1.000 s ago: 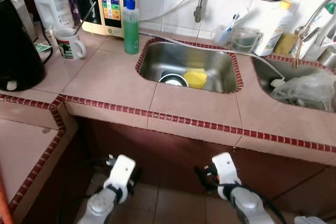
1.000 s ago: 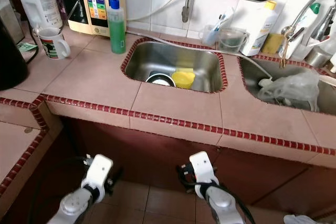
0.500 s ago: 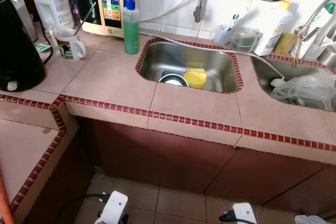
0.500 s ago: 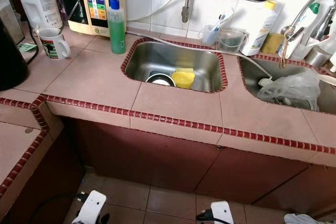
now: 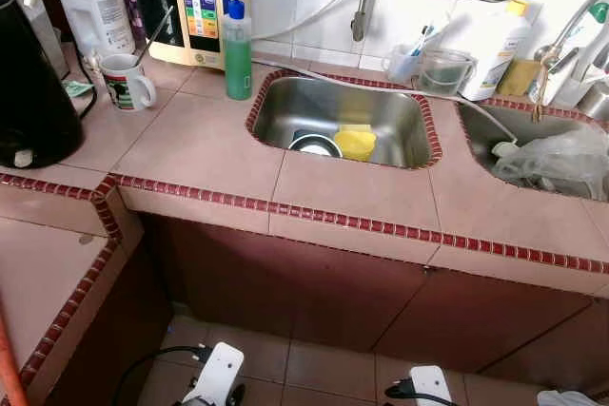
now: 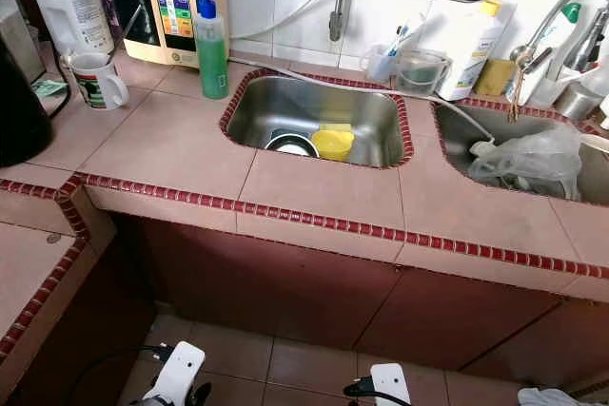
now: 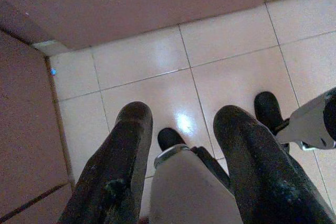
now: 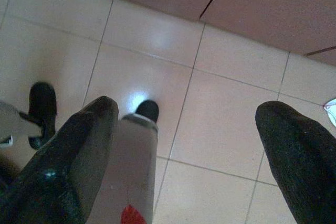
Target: Kitchen organization
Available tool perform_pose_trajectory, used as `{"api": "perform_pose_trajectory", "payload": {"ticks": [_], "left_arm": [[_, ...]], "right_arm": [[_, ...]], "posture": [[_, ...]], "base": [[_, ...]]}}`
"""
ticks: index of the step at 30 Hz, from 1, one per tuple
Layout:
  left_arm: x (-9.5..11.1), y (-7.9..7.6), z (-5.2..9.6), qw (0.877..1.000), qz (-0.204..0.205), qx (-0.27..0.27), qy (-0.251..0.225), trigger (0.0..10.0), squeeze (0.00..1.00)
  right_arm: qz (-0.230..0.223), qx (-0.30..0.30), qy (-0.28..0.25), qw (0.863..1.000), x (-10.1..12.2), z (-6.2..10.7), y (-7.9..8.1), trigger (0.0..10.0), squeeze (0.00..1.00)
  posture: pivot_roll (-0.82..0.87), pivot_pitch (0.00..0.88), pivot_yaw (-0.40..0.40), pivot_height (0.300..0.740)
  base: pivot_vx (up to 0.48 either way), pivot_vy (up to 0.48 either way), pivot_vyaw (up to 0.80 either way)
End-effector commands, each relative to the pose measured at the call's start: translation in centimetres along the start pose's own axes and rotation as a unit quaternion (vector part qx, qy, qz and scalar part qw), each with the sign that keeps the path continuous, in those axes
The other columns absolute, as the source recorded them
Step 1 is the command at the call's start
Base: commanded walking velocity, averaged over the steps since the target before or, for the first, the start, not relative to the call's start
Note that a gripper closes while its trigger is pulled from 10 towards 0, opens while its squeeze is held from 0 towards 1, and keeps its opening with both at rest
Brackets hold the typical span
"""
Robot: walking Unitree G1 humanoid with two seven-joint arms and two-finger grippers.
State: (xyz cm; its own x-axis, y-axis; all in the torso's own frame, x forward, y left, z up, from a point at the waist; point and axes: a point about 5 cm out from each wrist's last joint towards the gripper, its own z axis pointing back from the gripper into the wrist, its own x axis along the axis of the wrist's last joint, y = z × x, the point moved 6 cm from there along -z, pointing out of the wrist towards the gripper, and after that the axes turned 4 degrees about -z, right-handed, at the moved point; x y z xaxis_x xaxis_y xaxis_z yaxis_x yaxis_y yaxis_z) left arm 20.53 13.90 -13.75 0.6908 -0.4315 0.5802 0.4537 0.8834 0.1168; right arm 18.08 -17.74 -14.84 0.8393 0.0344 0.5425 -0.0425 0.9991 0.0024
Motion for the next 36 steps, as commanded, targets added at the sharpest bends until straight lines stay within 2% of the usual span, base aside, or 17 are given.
{"api": "perform_pose_trajectory", "payload": {"ticks": [1, 4, 10, 31, 36], "left_arm": [[-0.3, -0.5, 0.0, 1.000, -0.007, -0.006, 0.008, 10.0, 0.00], [-0.2, -0.9, -0.1, 1.000, -0.007, -0.007, 0.008, 10.0, 0.00], [-0.2, -1.3, -0.1, 1.000, -0.005, -0.011, 0.007, 10.0, 0.00], [-0.2, -1.5, -0.1, 1.000, -0.005, -0.015, 0.005, 10.0, 0.00], [-0.2, -1.5, -0.1, 1.000, -0.002, -0.015, 0.005, 10.0, 0.00]], "right_arm": [[0.014, -0.001, 0.011, 1.000, -0.3, 0.0, -0.3, 10.0, 0.00], [0.032, 0.004, 0.020, 0.999, -0.5, 0.0, -0.2, 10.0, 0.00], [0.034, 0.003, 0.029, 0.999, -1.1, 0.1, -0.2, 10.0, 0.00], [0.009, -0.005, 0.041, 0.999, -1.1, 0.1, -1.0, 10.0, 0.00], [0.005, -0.008, 0.044, 0.999, -1.3, 0.1, -1.1, 10.0, 0.00]], "posture": [[0.08, 0.000, -0.093, 0.740], [0.09, 0.000, -0.103, 0.740], [0.10, 0.000, -0.108, 0.740], [0.09, 0.000, -0.089, 0.740], [0.09, 0.000, -0.089, 0.740]], "base": [[0.000, -0.480, 0.00], [0.000, -0.480, 0.00], [0.000, -0.480, 0.00], [0.000, -0.480, 0.00], [0.000, -0.480, -0.66]]}}
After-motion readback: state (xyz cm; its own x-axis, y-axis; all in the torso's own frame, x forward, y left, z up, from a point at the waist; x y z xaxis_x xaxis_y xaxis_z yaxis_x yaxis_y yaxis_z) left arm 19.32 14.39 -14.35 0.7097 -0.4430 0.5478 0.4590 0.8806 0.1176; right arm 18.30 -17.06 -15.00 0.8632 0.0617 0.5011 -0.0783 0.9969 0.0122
